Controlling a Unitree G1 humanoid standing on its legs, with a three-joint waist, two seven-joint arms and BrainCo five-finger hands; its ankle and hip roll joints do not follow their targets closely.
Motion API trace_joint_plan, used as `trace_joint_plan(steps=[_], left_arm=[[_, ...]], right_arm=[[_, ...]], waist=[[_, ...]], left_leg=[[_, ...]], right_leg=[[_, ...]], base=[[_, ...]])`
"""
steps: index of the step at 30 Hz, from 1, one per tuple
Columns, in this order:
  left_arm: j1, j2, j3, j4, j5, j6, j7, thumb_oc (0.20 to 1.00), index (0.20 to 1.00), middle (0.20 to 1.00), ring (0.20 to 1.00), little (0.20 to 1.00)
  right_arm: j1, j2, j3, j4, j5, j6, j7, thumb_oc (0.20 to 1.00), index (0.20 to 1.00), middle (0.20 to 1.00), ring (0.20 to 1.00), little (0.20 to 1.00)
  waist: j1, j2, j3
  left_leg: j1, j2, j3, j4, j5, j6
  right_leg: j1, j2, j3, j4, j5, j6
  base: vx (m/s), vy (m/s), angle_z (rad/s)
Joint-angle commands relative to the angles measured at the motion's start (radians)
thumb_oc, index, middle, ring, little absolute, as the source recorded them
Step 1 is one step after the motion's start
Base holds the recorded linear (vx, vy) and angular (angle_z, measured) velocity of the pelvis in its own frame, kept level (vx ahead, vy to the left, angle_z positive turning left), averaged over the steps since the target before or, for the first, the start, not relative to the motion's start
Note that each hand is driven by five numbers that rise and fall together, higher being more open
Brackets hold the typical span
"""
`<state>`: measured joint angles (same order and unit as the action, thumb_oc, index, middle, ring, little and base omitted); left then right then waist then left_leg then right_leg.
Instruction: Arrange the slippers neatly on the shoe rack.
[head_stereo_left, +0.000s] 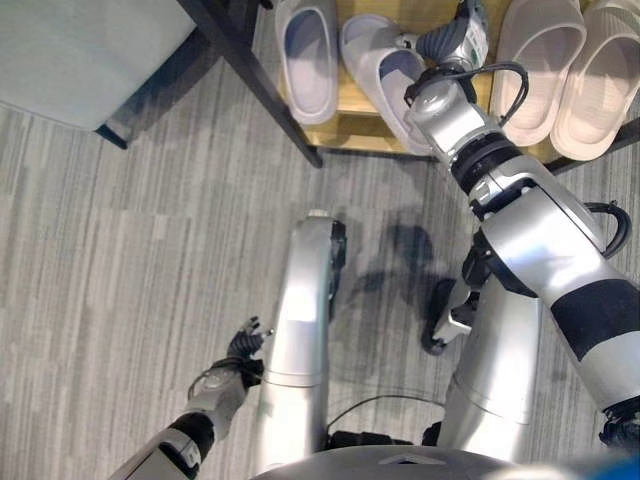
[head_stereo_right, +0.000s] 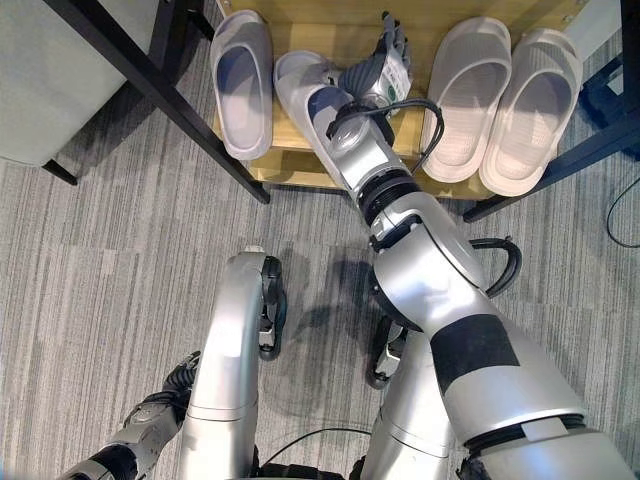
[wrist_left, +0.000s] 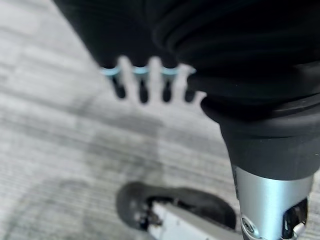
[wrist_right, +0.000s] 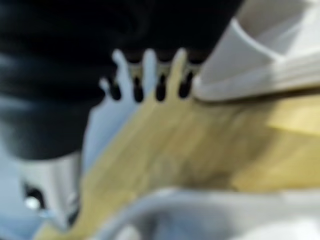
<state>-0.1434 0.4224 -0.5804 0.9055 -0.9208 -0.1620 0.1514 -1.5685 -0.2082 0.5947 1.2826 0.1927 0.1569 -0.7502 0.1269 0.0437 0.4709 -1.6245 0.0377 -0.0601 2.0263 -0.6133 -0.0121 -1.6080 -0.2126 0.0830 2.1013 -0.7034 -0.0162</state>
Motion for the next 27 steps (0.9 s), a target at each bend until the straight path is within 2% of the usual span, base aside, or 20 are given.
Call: trace_joint_plan(steps=[1, 6, 7, 8, 10, 11, 12, 15, 18, 21, 27], left_arm=[[-0.002, 0.042, -0.016, -0.068, 0.009, -0.016, -0.001, 1.000, 1.000, 1.000, 1.000, 1.000], [0.015, 0.044, 0.015, -0.066, 0.027, -0.011, 0.000, 1.000, 1.000, 1.000, 1.000, 1.000], [0.028, 0.044, 0.043, -0.076, 0.029, -0.014, 0.001, 1.000, 1.000, 1.000, 1.000, 1.000], [0.028, 0.045, 0.043, -0.076, 0.029, -0.014, 0.001, 1.000, 1.000, 1.000, 1.000, 1.000], [0.045, 0.042, 0.079, -0.073, 0.051, -0.005, -0.006, 1.000, 1.000, 1.000, 1.000, 1.000], [0.044, 0.043, 0.078, -0.073, 0.051, -0.005, -0.005, 1.000, 1.000, 1.000, 1.000, 1.000], [0.055, 0.024, 0.111, -0.061, 0.072, 0.002, -0.012, 1.000, 1.000, 1.000, 1.000, 1.000], [0.074, 0.009, 0.178, -0.049, 0.097, 0.009, -0.040, 1.000, 1.000, 1.000, 1.000, 1.000], [0.080, -0.010, 0.229, -0.044, 0.123, -0.002, -0.057, 1.000, 1.000, 1.000, 1.000, 1.000], [0.086, -0.024, 0.259, -0.040, 0.146, -0.018, -0.072, 1.000, 1.000, 1.000, 1.000, 1.000], [0.103, -0.032, 0.297, -0.044, 0.146, -0.039, -0.082, 1.000, 1.000, 1.000, 1.000, 1.000]], right_arm=[[-0.117, -0.040, 0.040, -0.117, -0.003, -0.063, -0.021, 1.000, 1.000, 1.000, 1.000, 1.000], [-0.093, -0.096, 0.024, -0.238, 0.010, -0.092, -0.002, 1.000, 1.000, 1.000, 1.000, 1.000], [-0.060, -0.166, 0.000, -0.339, 0.036, -0.124, 0.011, 1.000, 1.000, 1.000, 1.000, 1.000], [-0.059, -0.167, 0.000, -0.340, 0.036, -0.124, 0.011, 1.000, 1.000, 1.000, 1.000, 1.000], [0.005, -0.273, -0.015, -0.533, 0.009, -0.167, 0.043, 1.000, 1.000, 1.000, 1.000, 1.000], [0.009, -0.275, -0.018, -0.540, 0.007, -0.163, 0.043, 1.000, 1.000, 1.000, 1.000, 1.000], [0.093, -0.359, -0.055, -0.668, -0.040, -0.187, 0.066, 1.000, 1.000, 1.000, 1.000, 1.000], [0.262, -0.531, -0.126, -0.928, -0.191, -0.216, 0.118, 1.000, 1.000, 1.000, 1.000, 1.000], [0.456, -0.651, -0.215, -1.179, -0.306, -0.263, 0.180, 1.000, 1.000, 1.000, 1.000, 1.000], [0.670, -0.738, -0.318, -1.374, -0.389, -0.309, 0.250, 1.000, 1.000, 1.000, 1.000, 1.000], [0.833, -0.840, -0.353, -1.516, -0.507, -0.340, 0.325, 1.000, 1.000, 1.000, 1.000, 1.000]], waist=[[0.022, 0.017, 0.049], [0.016, 0.009, 0.049], [0.011, 0.002, 0.049], [0.011, 0.002, 0.049], [0.000, -0.011, 0.049], [0.001, -0.012, 0.049], [-0.010, -0.021, 0.049], [-0.032, -0.036, 0.049], [-0.052, -0.045, 0.049], [-0.067, -0.054, 0.049], [-0.071, -0.063, 0.049]], left_leg=[[0.055, -0.003, -0.053, -0.056, -0.103, -0.001], [0.055, -0.005, -0.053, -0.059, -0.099, -0.003], [0.055, -0.004, -0.055, -0.059, -0.097, -0.004], [0.055, -0.004, -0.055, -0.059, -0.097, -0.004], [0.055, -0.001, -0.056, -0.056, -0.100, -0.006], [0.055, -0.001, -0.056, -0.056, -0.099, -0.005], [0.055, 0.001, -0.057, -0.053, -0.103, -0.006], [0.055, 0.001, -0.056, -0.050, -0.106, -0.005], [0.055, 0.002, -0.060, -0.039, -0.110, -0.005], [0.055, -0.002, -0.064, -0.029, -0.112, -0.008], [0.055, 0.000, -0.077, -0.016, -0.116, -0.015]], right_leg=[[0.038, -0.017, 0.129, -0.033, 0.031, -0.035], [0.038, -0.018, 0.132, -0.029, 0.030, -0.036], [0.038, -0.020, 0.135, -0.027, 0.028, -0.037], [0.038, -0.020, 0.135, -0.027, 0.028, -0.037], [0.038, -0.020, 0.138, -0.026, 0.025, -0.035], [0.038, -0.021, 0.138, -0.027, 0.025, -0.036], [0.038, -0.019, 0.142, -0.024, 0.021, -0.036], [0.038, -0.016, 0.143, -0.022, 0.016, -0.036], [0.038, -0.014, 0.146, -0.014, 0.011, -0.032], [0.038, -0.014, 0.149, -0.006, 0.001, -0.027], [0.038, -0.012, 0.154, 0.004, -0.005, -0.023]], base=[[0.00, 0.000, 0.00], [0.00, 0.000, 0.00], [0.00, 0.000, 0.00], [0.00, 0.000, 0.00], [0.00, 0.000, 0.00], [0.00, 0.000, 0.00], [0.00, 0.000, 0.00], [0.01, -0.034, 0.03], [0.01, -0.013, -0.03], [0.01, -0.020, -0.04], [0.00, -0.007, -0.02]])
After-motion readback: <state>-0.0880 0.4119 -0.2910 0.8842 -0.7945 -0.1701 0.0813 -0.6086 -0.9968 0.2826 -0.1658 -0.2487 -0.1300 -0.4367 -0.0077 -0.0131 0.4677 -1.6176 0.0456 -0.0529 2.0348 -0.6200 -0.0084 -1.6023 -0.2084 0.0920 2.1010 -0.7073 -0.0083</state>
